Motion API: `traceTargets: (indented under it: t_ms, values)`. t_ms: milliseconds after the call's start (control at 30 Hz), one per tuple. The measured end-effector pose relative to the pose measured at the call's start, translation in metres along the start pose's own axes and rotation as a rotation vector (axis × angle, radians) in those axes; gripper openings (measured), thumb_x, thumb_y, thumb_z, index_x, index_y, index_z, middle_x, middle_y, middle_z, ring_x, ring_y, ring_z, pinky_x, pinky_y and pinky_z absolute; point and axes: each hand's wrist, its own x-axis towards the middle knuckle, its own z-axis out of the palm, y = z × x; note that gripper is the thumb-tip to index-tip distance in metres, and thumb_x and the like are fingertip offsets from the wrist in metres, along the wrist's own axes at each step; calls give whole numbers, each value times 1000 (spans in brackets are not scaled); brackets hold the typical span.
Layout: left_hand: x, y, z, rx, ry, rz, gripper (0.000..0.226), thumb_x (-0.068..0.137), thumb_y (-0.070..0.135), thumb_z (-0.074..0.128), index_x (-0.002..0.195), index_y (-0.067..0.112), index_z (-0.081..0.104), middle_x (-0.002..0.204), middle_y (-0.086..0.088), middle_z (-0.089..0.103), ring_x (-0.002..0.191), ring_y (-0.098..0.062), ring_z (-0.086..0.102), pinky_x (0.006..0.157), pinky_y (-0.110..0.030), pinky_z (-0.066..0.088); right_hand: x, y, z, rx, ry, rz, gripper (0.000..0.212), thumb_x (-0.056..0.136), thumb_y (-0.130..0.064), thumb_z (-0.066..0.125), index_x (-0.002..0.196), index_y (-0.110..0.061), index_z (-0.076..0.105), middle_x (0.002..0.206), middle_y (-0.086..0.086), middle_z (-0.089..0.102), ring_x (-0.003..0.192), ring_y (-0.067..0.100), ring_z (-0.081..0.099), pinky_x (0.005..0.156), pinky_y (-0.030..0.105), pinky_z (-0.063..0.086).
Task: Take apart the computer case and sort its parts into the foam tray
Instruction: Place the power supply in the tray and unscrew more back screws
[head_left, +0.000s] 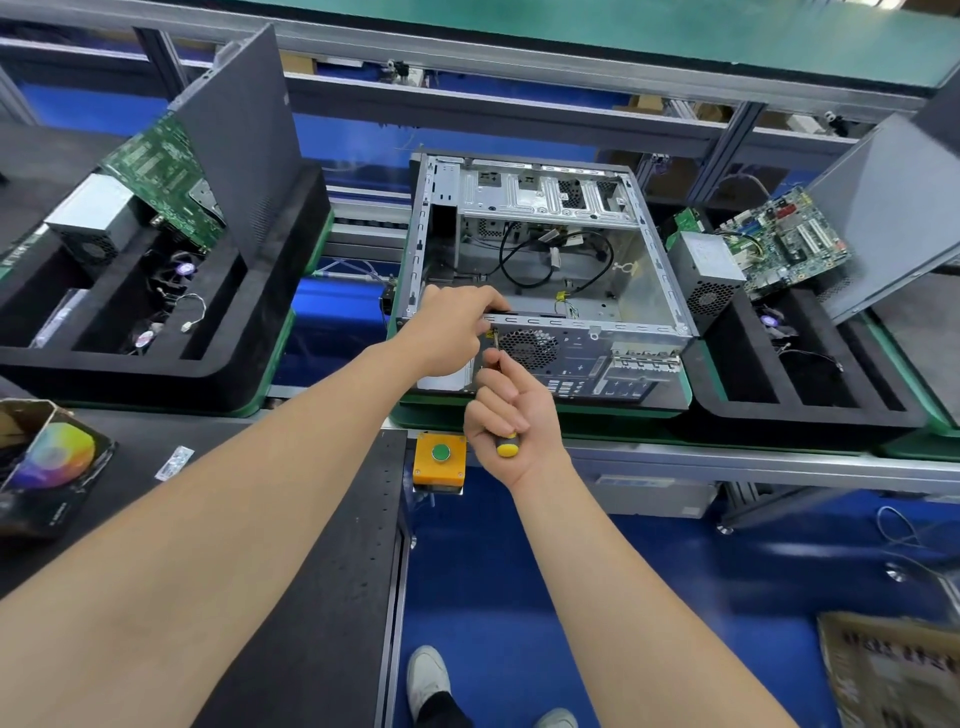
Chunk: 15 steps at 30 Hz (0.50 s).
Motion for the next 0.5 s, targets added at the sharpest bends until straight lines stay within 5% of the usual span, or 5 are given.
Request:
traceTargets:
  t_ms: [133,233,367,433,500]
  values:
    - [0,1,0,-2,10,-1,42,104,4,42,140,22,54,134,0,63,122,-25,50,106,-41,31,4,2,6,-421,239,-132,24,112,-26,47,99,-10,60,55,-1,41,31,9,27,29,23,25]
    - [1,0,0,-7,10,3,40,105,4,43,139,21,55,134,0,63,121,-25,50,105,-40,30,4,3,7,-1086,451,-352,27,111,-24,42,102,-6,60,60,6,54,38,19,36,38,29,34]
    - [2,-2,1,-21,6,3,39,105,5,43,137,21,56,130,0,64,117,-24,52,103,-39,30,4,1,4,-2106,704,-596,20,111,-28,40,103,-14,51,80,6,56,72,32,52,58,39,38]
    - [3,-2,2,-20,11,4,38,104,5,43,136,22,56,128,0,64,114,-24,53,102,-39,30,6,2,2,-2321,792,-648,15,111,-26,41,114,-16,51,80,5,49,71,33,49,61,40,37]
    - [3,-2,2,-10,8,7,38,104,5,44,135,23,56,126,1,65,114,-24,54,104,-40,29,7,2,0,-2289,811,-680,19,112,-31,39,112,-17,52,80,5,49,71,32,49,62,40,38]
